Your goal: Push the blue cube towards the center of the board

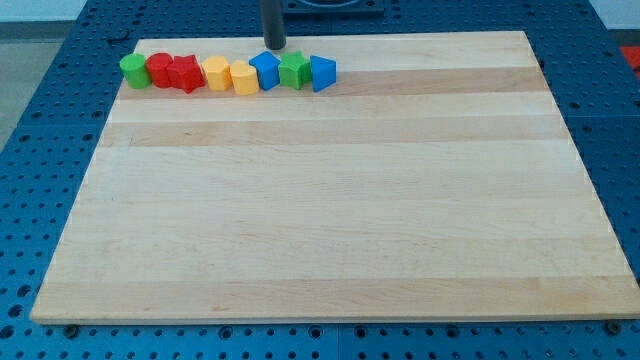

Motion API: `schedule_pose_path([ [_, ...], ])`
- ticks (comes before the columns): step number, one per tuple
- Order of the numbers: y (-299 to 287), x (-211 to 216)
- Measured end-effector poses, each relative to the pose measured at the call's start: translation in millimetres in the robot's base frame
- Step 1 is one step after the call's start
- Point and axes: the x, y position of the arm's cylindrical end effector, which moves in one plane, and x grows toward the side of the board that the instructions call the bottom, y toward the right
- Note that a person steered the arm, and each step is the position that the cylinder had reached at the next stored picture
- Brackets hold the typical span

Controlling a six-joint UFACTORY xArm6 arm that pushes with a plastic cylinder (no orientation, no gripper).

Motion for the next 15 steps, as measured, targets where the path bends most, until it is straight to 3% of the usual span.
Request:
schedule_pose_path([
  [2,-48,0],
  [8,-12,33],
  [12,2,79],
  [14,1,123],
  [15,3,100],
])
